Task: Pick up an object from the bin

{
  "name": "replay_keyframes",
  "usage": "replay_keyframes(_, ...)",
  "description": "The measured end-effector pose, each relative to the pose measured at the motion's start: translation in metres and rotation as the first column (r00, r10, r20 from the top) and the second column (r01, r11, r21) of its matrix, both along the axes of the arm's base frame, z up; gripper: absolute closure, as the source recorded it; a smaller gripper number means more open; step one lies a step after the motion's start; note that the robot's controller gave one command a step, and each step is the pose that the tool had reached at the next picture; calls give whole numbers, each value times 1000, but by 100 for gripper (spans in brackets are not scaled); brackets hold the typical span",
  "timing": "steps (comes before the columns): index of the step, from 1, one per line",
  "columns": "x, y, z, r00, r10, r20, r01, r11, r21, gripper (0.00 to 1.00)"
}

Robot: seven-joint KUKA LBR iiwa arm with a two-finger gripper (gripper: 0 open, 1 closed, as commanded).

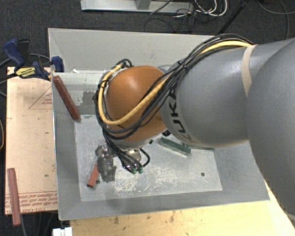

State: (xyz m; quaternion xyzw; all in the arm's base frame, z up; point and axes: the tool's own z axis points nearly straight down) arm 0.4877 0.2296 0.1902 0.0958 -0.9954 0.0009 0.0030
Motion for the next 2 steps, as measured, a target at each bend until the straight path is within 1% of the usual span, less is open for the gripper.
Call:
replay_keyframes(1,2,1,3,1000,-1,6,1,1000,3,0)
replay_keyframes(2,74,-13,-118,999,-53,5,53,999,2,0)
